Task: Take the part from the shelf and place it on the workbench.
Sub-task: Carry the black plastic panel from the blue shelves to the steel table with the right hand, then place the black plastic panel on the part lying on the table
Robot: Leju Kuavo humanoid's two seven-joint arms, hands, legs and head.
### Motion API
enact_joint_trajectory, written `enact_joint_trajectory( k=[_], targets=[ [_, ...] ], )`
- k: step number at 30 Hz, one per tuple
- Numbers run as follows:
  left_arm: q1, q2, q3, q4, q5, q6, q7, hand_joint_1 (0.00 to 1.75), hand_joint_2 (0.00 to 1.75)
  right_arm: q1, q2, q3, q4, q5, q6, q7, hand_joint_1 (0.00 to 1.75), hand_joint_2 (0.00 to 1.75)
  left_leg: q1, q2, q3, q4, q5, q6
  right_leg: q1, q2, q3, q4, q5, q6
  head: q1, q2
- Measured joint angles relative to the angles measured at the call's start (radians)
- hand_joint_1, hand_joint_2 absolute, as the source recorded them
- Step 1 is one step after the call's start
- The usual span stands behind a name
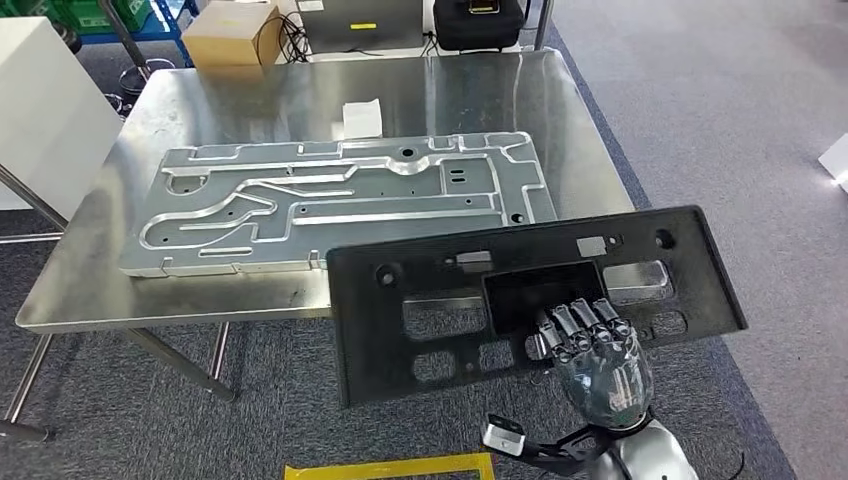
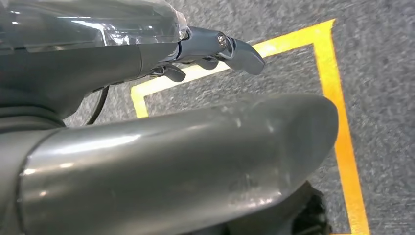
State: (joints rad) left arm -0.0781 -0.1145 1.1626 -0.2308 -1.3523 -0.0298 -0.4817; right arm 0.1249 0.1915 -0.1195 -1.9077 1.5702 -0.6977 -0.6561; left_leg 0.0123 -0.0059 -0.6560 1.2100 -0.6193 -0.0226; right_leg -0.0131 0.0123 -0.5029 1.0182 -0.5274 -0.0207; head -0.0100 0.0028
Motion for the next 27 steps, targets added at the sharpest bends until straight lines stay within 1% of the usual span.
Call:
enact_joint_trajectory(
  k=[1,2,3,4,6,7,8,9,11,12,13,14,15,16,17,18,19,20,22,23,24,25,26,27],
  targets=[
    [0.003,0.000,-0.001,0.000,-0.001,0.000,0.001,0.00,0.00,-0.006,-0.015,-0.013,0.000,0.000,0.000,0.000,1.75,1.75,0.000,0.001,-0.002,-0.058,0.070,0.001,0.000,0.000,0.016,0.002,-0.014,0.005,-0.002,0.000],
    [0.003,0.000,-0.003,0.001,-0.002,-0.001,0.002,0.00,0.00,-0.011,-0.035,-0.022,0.002,0.000,0.000,0.000,1.75,1.75,-0.001,0.002,-0.002,-0.103,0.130,0.005,0.000,0.002,0.028,0.003,-0.028,0.011,-0.004,0.000],
    [0.003,0.000,-0.005,0.001,-0.004,-0.002,0.004,0.00,0.00,-0.019,-0.057,-0.029,0.005,0.000,0.000,0.000,1.75,1.75,-0.004,0.003,-0.001,-0.132,0.176,0.011,0.000,0.004,0.037,0.003,-0.041,0.018,-0.005,0.000],
    [0.003,0.000,-0.008,0.001,-0.006,-0.003,0.005,0.00,0.00,-0.029,-0.082,-0.032,0.009,0.000,0.001,0.000,1.75,1.75,-0.006,0.003,-0.001,-0.145,0.196,0.020,0.001,0.005,0.044,0.005,-0.048,0.027,-0.006,0.000],
    [-0.002,0.000,-0.013,0.001,-0.010,-0.003,0.007,0.00,0.00,-0.052,-0.132,-0.037,0.022,0.000,0.001,0.000,1.75,1.75,-0.008,0.003,0.016,-0.151,0.193,0.037,-0.002,0.005,0.054,0.009,-0.049,0.041,-0.005,0.000],
    [-0.005,0.000,-0.014,0.001,-0.011,-0.002,0.008,0.00,0.00,-0.066,-0.155,-0.038,0.031,0.000,0.001,0.000,1.75,1.75,-0.007,0.003,0.026,-0.159,0.193,0.045,-0.003,0.003,0.050,0.026,-0.045,0.045,-0.005,0.000],
    [-0.009,-0.001,-0.015,0.001,-0.011,-0.001,0.009,0.00,0.00,-0.080,-0.175,-0.039,0.043,0.000,0.001,0.000,1.75,1.75,-0.006,0.003,0.037,-0.166,0.193,0.051,-0.003,0.000,0.033,0.059,-0.048,0.048,-0.003,0.000],
    [-0.012,-0.001,-0.016,0.001,-0.011,0.000,0.009,0.00,0.00,-0.094,-0.191,-0.039,0.056,0.000,0.001,0.000,1.75,1.75,-0.005,0.002,0.045,-0.172,0.190,0.056,-0.004,-0.002,0.002,0.110,-0.063,0.051,-0.002,0.000],
    [-0.016,0.000,-0.016,0.001,-0.011,0.001,0.009,0.00,0.00,-0.114,-0.214,-0.039,0.088,0.000,0.001,0.002,1.75,1.75,-0.008,0.001,0.057,-0.177,0.180,0.063,-0.004,-0.005,-0.081,0.225,-0.115,0.056,0.001,0.000],
    [-0.017,0.000,-0.016,0.001,-0.011,0.001,0.009,0.00,0.00,-0.120,-0.223,-0.039,0.104,0.000,0.001,0.004,1.75,1.75,-0.010,-0.001,0.064,-0.177,0.173,0.066,-0.003,-0.006,-0.117,0.261,-0.135,0.057,0.001,0.000],
    [-0.017,0.000,-0.016,0.001,-0.011,0.000,0.009,0.00,0.00,-0.125,-0.231,-0.039,0.120,0.000,0.002,0.009,1.75,1.75,-0.012,-0.002,0.073,-0.177,0.166,0.067,-0.003,-0.006,-0.140,0.266,-0.133,0.056,0.002,0.000],
    [-0.016,0.000,-0.016,0.001,-0.011,0.000,0.009,0.00,0.00,-0.131,-0.239,-0.036,0.135,0.000,0.005,0.023,1.75,1.75,-0.014,-0.004,0.083,-0.177,0.158,0.067,-0.002,-0.007,-0.147,0.240,-0.104,0.053,0.002,0.000],
    [-0.016,-0.001,-0.016,0.001,-0.011,0.000,0.009,0.00,0.00,-0.142,-0.254,-0.025,0.148,0.000,0.016,0.054,1.75,1.75,-0.015,-0.006,0.095,-0.178,0.150,0.067,0.001,-0.007,-0.141,0.185,-0.052,0.047,0.002,0.000],
    [-0.015,-0.002,-0.016,0.002,-0.012,-0.001,0.009,0.00,0.00,-0.159,-0.277,-0.004,0.162,0.000,0.038,0.116,1.75,1.75,-0.017,-0.006,0.103,-0.178,0.143,0.066,0.005,-0.006,-0.130,0.123,0.005,0.039,0.001,0.000],
    [-0.016,-0.003,-0.017,0.002,-0.012,-0.002,0.008,0.00,0.00,-0.187,-0.311,0.030,0.178,0.000,0.068,0.198,1.75,1.75,-0.019,-0.007,0.109,-0.178,0.138,0.065,0.010,-0.007,-0.123,0.074,0.039,0.032,-0.001,0.000],
    [-0.018,-0.005,-0.017,0.003,-0.013,-0.002,0.008,0.00,0.00,-0.231,-0.357,0.081,0.195,0.001,0.107,0.313,1.75,1.75,-0.020,-0.006,0.107,-0.179,0.133,0.061,0.015,-0.005,-0.120,0.042,0.058,0.023,-0.001,0.000],
    [-0.020,-0.006,-0.017,0.004,-0.013,-0.003,0.008,0.00,0.00,-0.285,-0.405,0.144,0.213,0.001,0.144,0.453,1.75,1.75,-0.023,-0.004,0.105,-0.176,0.133,0.056,0.019,-0.003,-0.122,0.029,0.065,0.016,-0.001,0.000],
    [-0.023,-0.006,-0.018,0.004,-0.011,-0.003,0.008,0.00,0.00,-0.348,-0.449,0.220,0.233,0.001,0.171,0.607,1.75,1.75,-0.026,-0.001,0.106,-0.175,0.134,0.050,0.021,-0.001,-0.126,0.025,0.063,0.009,0.000,0.000],
    [-0.027,-0.004,-0.023,0.004,-0.004,-0.003,0.009,0.00,0.00,-0.468,-0.516,0.420,0.279,0.001,0.193,0.961,1.75,1.75,-0.030,0.001,0.110,-0.167,0.129,0.039,0.014,0.001,-0.113,0.008,0.084,-0.002,0.003,0.000],
    [-0.029,-0.003,-0.029,0.004,0.001,-0.003,0.009,0.00,0.00,-0.511,-0.535,0.530,0.304,0.001,0.190,1.117,1.75,1.75,-0.029,0.001,0.106,-0.152,0.117,0.035,0.010,0.000,-0.102,0.000,0.086,-0.006,0.002,0.000],
    [-0.031,-0.002,-0.035,0.004,0.003,-0.004,0.009,0.00,0.00,-0.543,-0.546,0.636,0.332,0.001,0.185,1.236,1.75,1.75,-0.026,0.000,0.091,-0.117,0.096,0.029,0.007,-0.001,-0.091,-0.008,0.087,-0.009,0.002,0.000],
    [-0.032,-0.001,-0.039,0.004,0.004,-0.005,0.009,0.00,0.00,-0.563,-0.550,0.724,0.364,0.000,0.179,1.297,1.75,1.75,-0.022,0.000,0.066,-0.066,0.069,0.023,0.008,-0.004,-0.083,-0.013,0.085,-0.011,0.001,0.000],
    [-0.033,-0.001,-0.043,0.004,0.002,-0.007,0.010,0.00,0.00,-0.575,-0.545,0.792,0.405,-0.001,0.175,1.303,1.75,1.75,-0.020,0.001,0.033,-0.006,0.042,0.018,0.009,-0.006,-0.078,-0.014,0.083,-0.013,-0.001,0.000],
    [-0.032,-0.001,-0.047,0.004,0.001,-0.009,0.011,0.00,0.00,-0.584,-0.535,0.840,0.454,-0.003,0.172,1.253,1.75,1.75,-0.017,0.001,0.000,0.046,0.024,0.013,0.009,-0.008,-0.077,-0.013,0.080,-0.013,-0.001,0.000]
  ],
)
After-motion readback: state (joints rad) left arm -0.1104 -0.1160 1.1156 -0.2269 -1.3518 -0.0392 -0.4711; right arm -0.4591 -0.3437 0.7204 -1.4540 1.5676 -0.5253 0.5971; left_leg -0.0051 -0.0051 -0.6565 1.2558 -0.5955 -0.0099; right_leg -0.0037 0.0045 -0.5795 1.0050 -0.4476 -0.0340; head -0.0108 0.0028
